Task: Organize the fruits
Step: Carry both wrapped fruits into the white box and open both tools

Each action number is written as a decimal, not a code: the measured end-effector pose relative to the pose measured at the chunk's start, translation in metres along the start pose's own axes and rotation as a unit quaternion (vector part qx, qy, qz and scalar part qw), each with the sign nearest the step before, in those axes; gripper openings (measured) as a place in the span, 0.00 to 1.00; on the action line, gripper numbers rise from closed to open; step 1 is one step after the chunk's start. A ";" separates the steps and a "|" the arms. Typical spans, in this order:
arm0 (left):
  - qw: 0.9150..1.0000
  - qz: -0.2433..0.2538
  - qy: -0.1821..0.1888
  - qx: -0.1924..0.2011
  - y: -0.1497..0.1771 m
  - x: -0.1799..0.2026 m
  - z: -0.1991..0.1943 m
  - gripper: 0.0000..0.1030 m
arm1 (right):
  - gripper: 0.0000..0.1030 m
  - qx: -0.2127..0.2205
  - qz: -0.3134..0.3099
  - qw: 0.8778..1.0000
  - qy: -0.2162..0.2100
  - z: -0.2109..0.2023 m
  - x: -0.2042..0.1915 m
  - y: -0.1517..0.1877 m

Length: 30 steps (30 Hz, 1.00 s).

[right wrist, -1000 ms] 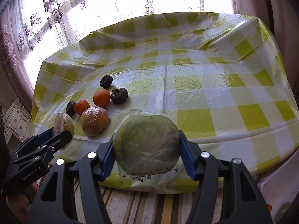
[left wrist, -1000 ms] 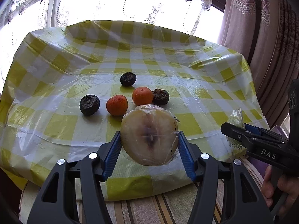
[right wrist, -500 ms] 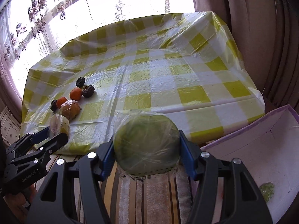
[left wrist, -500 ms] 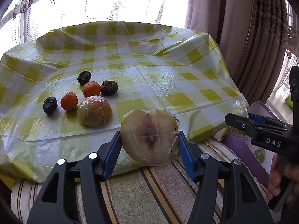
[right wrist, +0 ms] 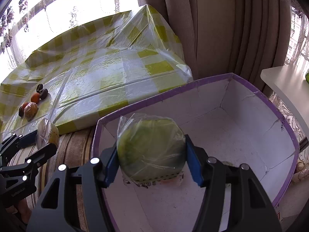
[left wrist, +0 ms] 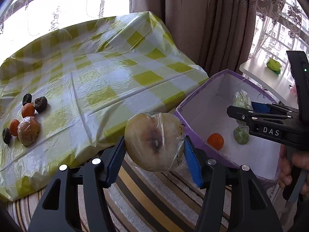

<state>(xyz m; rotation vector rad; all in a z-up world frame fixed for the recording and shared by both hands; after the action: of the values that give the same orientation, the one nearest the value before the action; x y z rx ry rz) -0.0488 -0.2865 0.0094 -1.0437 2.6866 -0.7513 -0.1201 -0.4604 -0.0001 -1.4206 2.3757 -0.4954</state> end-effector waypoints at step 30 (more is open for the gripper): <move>0.963 0.230 0.026 -0.137 -0.009 0.139 0.088 0.55 | 0.59 -0.103 -0.038 0.983 0.146 0.053 0.085 0.016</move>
<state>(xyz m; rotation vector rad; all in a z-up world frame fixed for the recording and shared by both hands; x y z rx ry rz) -0.1189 -0.4201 -0.0575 -0.4057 2.9652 -0.3296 -0.1466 -0.5355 -0.0627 -1.6300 2.6784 -0.5217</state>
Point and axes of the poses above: each gripper's, at about its wrist camera, not at the fingertips, and z roughly the way its jaws point, x to its right, y to its underside, the point moved 4 cm from there along z, roughly the way its jaws point, and after that the axes turned 15 degrees about -x, right-handed, at the moved point
